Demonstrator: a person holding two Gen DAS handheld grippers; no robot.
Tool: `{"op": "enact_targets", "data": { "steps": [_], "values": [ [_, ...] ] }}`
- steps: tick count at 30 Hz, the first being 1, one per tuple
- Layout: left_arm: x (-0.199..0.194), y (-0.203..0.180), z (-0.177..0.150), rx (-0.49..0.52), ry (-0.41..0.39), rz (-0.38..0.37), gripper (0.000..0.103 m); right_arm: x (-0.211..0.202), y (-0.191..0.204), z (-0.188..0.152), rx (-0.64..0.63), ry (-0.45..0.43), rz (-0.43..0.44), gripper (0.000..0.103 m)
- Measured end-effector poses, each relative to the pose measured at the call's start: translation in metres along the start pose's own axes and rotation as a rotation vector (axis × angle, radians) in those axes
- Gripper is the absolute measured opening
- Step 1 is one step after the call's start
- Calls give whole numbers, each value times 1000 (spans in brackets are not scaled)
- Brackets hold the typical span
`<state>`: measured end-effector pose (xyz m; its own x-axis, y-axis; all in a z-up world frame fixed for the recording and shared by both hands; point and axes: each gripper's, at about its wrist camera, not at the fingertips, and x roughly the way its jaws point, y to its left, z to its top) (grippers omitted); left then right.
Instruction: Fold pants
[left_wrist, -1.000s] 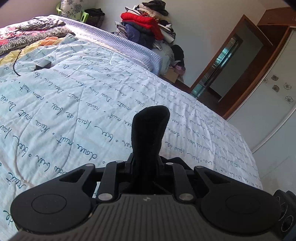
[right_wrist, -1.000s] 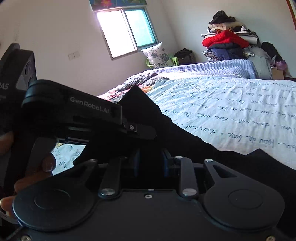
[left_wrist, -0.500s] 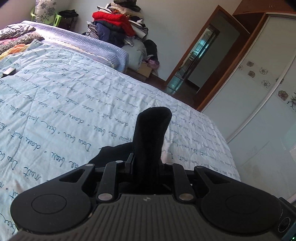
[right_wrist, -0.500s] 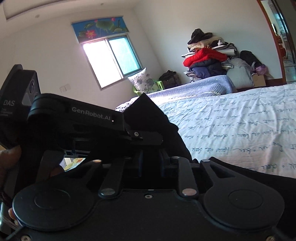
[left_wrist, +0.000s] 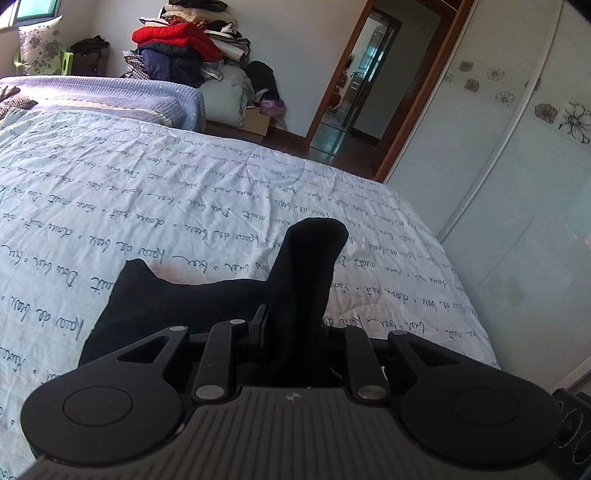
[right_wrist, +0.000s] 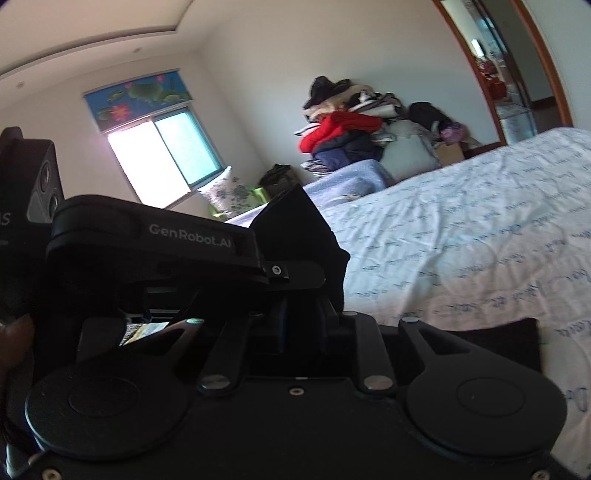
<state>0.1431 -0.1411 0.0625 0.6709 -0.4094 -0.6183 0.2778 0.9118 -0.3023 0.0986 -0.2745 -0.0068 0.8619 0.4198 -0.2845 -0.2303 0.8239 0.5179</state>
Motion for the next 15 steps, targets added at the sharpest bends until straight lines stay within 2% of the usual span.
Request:
{"op": "enact_targets", "data": {
  "steps": [9, 15],
  "values": [
    [65, -32, -24, -2, 108, 4, 21, 0, -64, -12, 115, 66, -79, 20],
    [85, -47, -37, 24, 141, 22, 21, -4, -85, -19, 140, 90, -104, 20]
  ]
}}
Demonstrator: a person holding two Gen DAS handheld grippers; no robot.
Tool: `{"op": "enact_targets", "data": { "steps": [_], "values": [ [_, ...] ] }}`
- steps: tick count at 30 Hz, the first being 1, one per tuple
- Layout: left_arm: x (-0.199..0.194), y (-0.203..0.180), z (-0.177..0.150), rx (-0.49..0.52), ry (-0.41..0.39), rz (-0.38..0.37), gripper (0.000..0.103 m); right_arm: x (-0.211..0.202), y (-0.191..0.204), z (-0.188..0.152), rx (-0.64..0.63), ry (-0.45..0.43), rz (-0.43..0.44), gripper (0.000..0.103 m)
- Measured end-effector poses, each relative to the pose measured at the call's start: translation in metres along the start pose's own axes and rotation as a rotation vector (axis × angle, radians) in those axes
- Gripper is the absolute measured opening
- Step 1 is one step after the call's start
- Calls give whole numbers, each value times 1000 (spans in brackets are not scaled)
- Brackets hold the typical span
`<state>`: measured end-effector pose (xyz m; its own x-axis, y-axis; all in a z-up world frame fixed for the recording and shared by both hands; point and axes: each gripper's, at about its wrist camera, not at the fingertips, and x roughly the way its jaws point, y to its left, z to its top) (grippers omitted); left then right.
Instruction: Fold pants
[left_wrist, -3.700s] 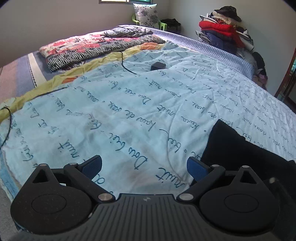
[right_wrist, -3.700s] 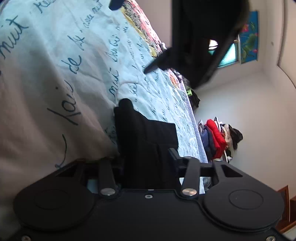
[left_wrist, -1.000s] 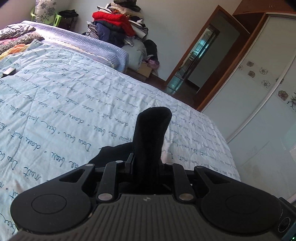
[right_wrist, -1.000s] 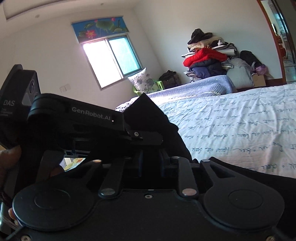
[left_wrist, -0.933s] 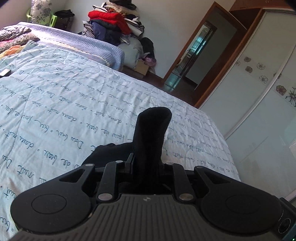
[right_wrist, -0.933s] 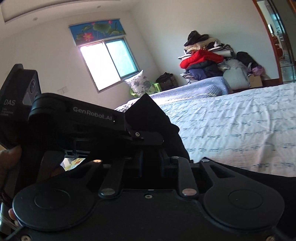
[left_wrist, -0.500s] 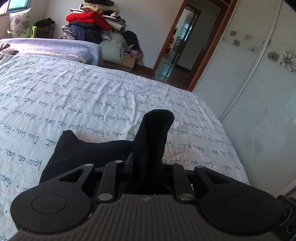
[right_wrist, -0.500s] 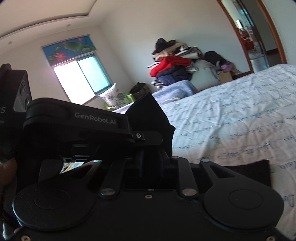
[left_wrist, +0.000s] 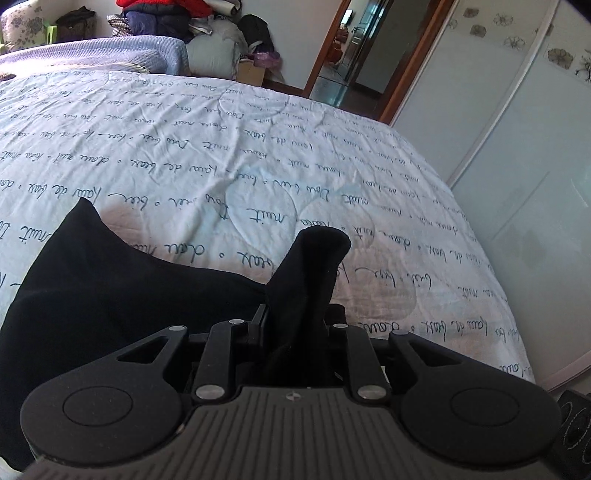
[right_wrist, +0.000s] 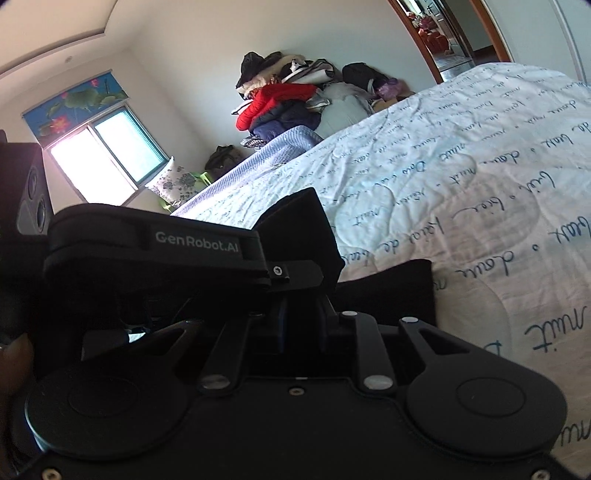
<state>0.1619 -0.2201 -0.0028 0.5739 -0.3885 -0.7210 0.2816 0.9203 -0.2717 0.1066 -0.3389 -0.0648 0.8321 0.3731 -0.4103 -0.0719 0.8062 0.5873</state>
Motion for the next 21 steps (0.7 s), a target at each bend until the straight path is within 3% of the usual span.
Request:
{"op": "enact_targets", "data": {
  "steps": [11, 15, 18, 21],
  "values": [
    [24, -18, -10, 31, 40, 7, 22, -9, -26, -7, 60, 13, -46, 20],
    [33, -21, -12, 24, 65, -17, 27, -19, -34, -9, 75, 11, -70, 20],
    [35, -21, -13, 16, 86, -63, 37, -42, -39, -14, 48, 7, -131, 27],
    [20, -9, -9, -56, 84, -185, 47, -92, -33, -9, -57, -54, -235, 27]
  ]
}}
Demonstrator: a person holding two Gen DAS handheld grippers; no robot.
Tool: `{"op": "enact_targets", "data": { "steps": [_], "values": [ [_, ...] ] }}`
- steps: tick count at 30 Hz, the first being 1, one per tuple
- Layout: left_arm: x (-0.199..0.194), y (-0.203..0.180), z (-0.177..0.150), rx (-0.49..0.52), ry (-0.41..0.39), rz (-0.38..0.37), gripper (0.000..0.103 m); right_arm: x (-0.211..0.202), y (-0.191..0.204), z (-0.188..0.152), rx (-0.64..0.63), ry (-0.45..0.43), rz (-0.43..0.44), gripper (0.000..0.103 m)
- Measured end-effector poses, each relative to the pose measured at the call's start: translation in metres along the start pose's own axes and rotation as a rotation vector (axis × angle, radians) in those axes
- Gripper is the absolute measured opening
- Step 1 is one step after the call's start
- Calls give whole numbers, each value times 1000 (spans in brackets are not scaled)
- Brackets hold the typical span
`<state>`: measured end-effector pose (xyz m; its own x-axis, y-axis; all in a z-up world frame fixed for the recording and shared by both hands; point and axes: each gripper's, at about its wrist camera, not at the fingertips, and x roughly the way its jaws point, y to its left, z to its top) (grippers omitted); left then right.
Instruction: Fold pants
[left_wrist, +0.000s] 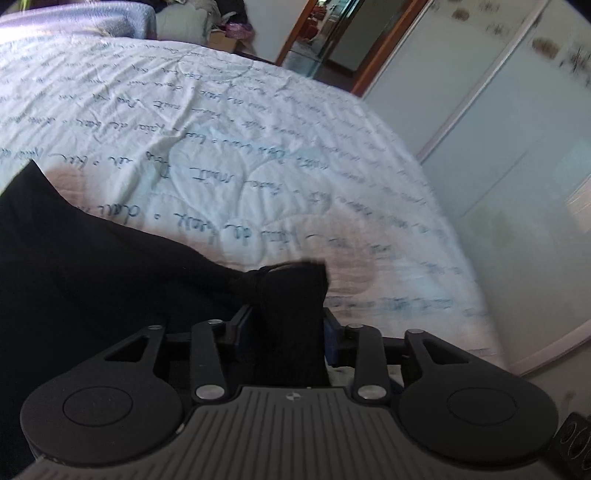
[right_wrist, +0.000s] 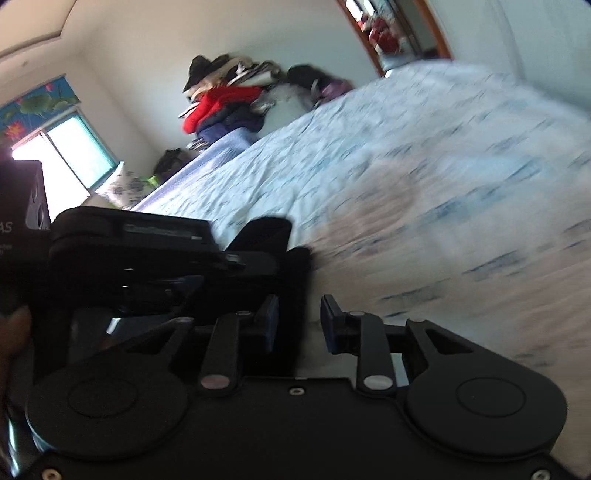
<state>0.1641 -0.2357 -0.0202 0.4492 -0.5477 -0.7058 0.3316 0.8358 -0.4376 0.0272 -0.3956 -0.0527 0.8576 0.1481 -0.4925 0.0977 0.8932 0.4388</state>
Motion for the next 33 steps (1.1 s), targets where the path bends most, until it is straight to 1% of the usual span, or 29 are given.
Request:
{"op": "enact_targets", "data": {
  "steps": [2, 3, 4, 5, 6, 7, 8, 9, 10, 11, 12, 13, 14, 15, 16, 17, 18, 20, 21, 23, 26, 27, 28, 29, 30, 31, 33],
  "values": [
    [-16, 6, 6, -29, -8, -77, 50, -44, 8, 11, -143, -70, -80, 27],
    [-25, 8, 9, -28, -22, -92, 52, -65, 12, 17, -203, -100, -95, 31],
    [-35, 9, 13, -22, -41, -89, 54, -89, 17, 24, -247, -132, -83, 32],
    [-44, 12, 16, -18, -62, -78, 59, -111, 20, 32, -270, -166, -47, 37],
    [-54, 14, 21, -10, -86, -61, 66, -134, 23, 39, -285, -207, 14, 43],
    [-62, 17, 24, 3, -102, -38, 69, -152, 25, 45, -291, -247, 84, 45],
    [-69, 19, 27, 22, -115, -3, 74, -168, 26, 50, -287, -284, 159, 50],
    [-77, 23, 29, 42, -128, 38, 74, -176, 28, 53, -281, -299, 215, 53],
    [-84, 27, 29, 68, -145, 77, 75, -178, 32, 55, -288, -295, 252, 53],
    [-90, 30, 28, 102, -159, 120, 75, -171, 36, 54, -307, -275, 263, 54],
    [-97, 35, 27, 139, -174, 174, 76, -158, 40, 50, -328, -238, 244, 56],
    [-104, 40, 23, 170, -194, 227, 78, -139, 42, 44, -337, -188, 209, 56],
    [-109, 46, 19, 192, -210, 276, 82, -114, 42, 35, -328, -120, 177, 56],
    [-113, 54, 16, 200, -220, 321, 86, -88, 40, 24, -304, -42, 171, 57],
    [-117, 63, 12, 193, -226, 358, 87, -65, 37, 12, -271, 23, 187, 55],
    [-120, 72, 9, 181, -225, 380, 87, -43, 33, 1, -224, 86, 208, 52],
    [-122, 82, 7, 164, -215, 392, 87, -26, 33, -11, -184, 129, 218, 50],
    [-126, 102, 3, 125, -194, 402, 87, -7, 35, -26, -160, 156, 195, 50],
    [-130, 112, -1, 103, -191, 408, 87, -2, 37, -30, -152, 159, 183, 50],
    [-134, 128, -3, 70, -187, 421, 87, 2, 39, -31, -124, 145, 192, 50],
    [-139, 146, -6, 41, -182, 434, 87, 3, 50, -28, -173, 136, 160, 50],
    [-140, 150, -7, 31, -181, 433, 87, 4, 57, -29, -208, 140, 132, 43],
    [-141, 155, -8, 22, -178, 431, 87, 7, 60, -31, -247, 155, 98, 33],
    [-142, 159, -9, 14, -175, 427, 87, 8, 61, -32, -273, 166, 75, 19],
    [-142, 162, -10, 8, -172, 422, 87, 8, 59, -33, -278, 166, 62, 12],
    [-144, 166, -10, 5, -171, 419, 87, 8, 56, -32, -271, 165, 50, 9],
    [-144, 170, -12, 7, -169, 423, 87, 4, 51, -31, -258, 153, 16, 8]
  ]
}}
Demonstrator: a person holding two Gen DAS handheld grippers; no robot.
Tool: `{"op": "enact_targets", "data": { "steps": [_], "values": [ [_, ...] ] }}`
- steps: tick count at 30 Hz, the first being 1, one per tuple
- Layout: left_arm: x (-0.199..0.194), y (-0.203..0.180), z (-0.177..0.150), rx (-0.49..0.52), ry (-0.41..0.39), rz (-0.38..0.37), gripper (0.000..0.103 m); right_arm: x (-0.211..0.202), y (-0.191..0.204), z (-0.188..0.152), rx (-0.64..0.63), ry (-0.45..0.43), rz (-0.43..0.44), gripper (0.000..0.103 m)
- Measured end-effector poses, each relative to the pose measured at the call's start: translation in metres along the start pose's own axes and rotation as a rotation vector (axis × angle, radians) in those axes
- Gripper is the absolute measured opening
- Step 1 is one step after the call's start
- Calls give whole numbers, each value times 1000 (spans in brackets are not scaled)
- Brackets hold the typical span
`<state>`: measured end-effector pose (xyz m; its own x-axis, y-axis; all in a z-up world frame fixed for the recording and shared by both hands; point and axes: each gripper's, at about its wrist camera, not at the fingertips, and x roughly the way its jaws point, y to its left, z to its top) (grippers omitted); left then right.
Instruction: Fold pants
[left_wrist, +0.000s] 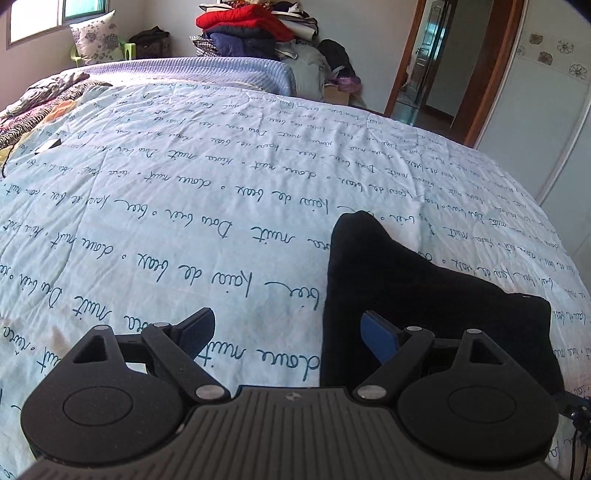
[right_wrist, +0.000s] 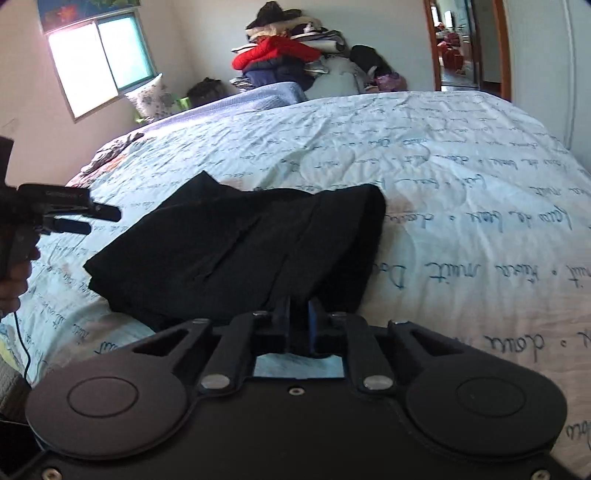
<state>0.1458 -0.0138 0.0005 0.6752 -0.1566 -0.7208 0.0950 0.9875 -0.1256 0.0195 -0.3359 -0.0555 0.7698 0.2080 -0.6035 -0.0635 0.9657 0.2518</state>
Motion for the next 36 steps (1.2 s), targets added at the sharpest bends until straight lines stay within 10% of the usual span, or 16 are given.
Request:
{"op": "enact_targets", "data": {
  "steps": [6, 11, 14, 30, 34, 36],
  "values": [
    [-3, 13, -1, 7, -7, -8, 87, -20, 57, 5, -265, -97, -271, 39],
    [-3, 23, -3, 20, -23, 57, 87, -8, 145, 3, -416, -76, 201, 40],
    [-4, 33, -7, 28, -10, 64, 87, 29, 185, -13, -459, 10, 307, 40],
    [-17, 74, -15, -51, -7, 37, 87, 77, 214, -29, -439, 27, 123, 41],
    [-23, 73, -14, -35, -23, 52, 87, 94, 225, -27, -422, 23, 172, 46],
    [-25, 75, -12, -47, -27, 47, 87, 95, 245, -33, -513, 10, 227, 65]
  ]
}}
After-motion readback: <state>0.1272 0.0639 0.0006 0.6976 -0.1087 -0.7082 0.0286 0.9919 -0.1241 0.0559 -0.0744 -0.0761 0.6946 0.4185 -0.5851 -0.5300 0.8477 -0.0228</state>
